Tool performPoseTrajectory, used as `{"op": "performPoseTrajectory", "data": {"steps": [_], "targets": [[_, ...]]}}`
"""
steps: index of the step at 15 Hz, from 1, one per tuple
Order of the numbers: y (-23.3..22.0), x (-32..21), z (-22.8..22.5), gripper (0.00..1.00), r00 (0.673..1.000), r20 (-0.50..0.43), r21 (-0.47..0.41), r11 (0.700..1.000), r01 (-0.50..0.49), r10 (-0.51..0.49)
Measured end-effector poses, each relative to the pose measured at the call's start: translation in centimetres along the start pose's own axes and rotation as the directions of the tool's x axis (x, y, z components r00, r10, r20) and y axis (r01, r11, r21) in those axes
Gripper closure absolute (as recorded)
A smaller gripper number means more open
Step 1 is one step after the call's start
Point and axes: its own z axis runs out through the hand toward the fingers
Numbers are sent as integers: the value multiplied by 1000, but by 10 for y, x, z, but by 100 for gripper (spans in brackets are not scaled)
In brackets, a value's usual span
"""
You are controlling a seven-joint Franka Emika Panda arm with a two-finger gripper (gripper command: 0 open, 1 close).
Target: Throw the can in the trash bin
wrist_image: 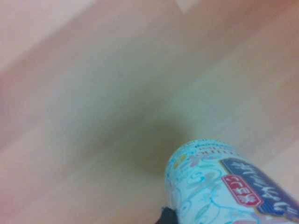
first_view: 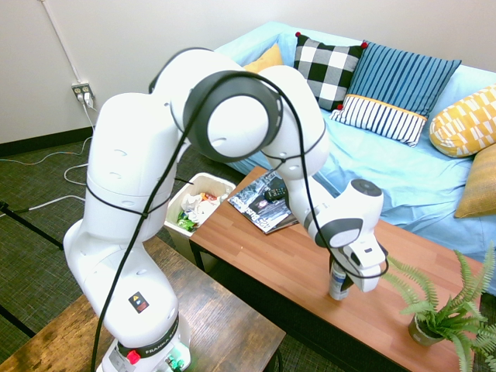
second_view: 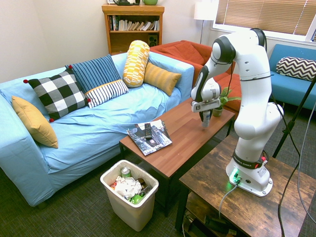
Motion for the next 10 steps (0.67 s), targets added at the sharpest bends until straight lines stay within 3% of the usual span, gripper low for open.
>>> {"op": "performPoseTrajectory", "data": {"steps": [4, 7, 10], "targets": [[-90, -126, -145, 100, 986, -114, 95, 986, 135, -124], [-117, -263, -254, 100, 965, -177, 151, 964, 221, -193], [-132, -372, -268, 100, 935, -210, 155, 935, 320, -285]]}}
